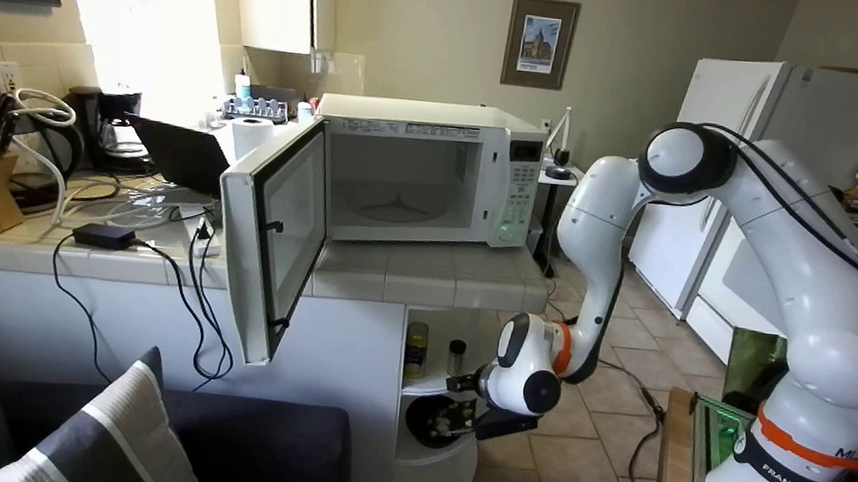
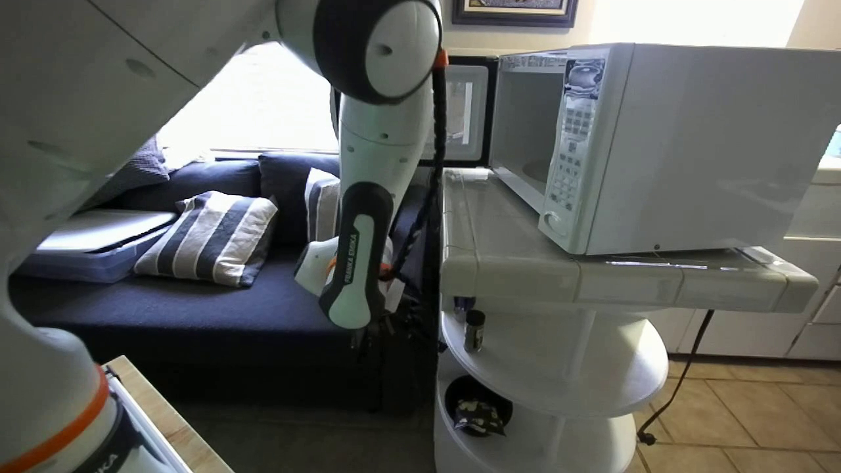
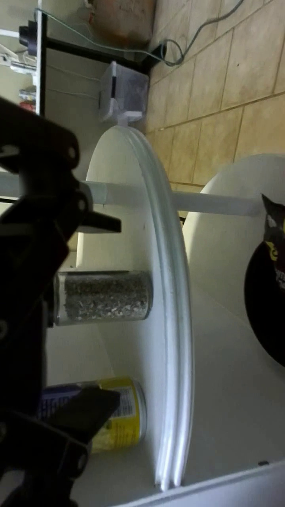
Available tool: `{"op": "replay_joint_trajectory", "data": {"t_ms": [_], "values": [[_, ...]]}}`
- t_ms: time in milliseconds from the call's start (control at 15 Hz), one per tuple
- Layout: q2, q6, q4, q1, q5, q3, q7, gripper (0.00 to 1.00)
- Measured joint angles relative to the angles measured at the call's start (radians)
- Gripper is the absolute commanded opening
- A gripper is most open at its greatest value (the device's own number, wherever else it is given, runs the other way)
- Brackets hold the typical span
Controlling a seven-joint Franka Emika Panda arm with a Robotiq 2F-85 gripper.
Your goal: Move the spice bottle to the shelf below the counter
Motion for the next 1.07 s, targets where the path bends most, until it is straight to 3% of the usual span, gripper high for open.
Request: {"op": "replay_joint_trajectory", "data": {"t_ms": [267,667,1067], "values": [[-0.211,0.202,-0.085,0.085,0.174,-0.056,-0.062,1.0],[-0.495,0.504,-0.186,0.228,0.556,-0.175,-0.388,1.0],[-0.684,0.52,-0.267,0.384,1.004,-0.246,-0.824,1.0]]}}
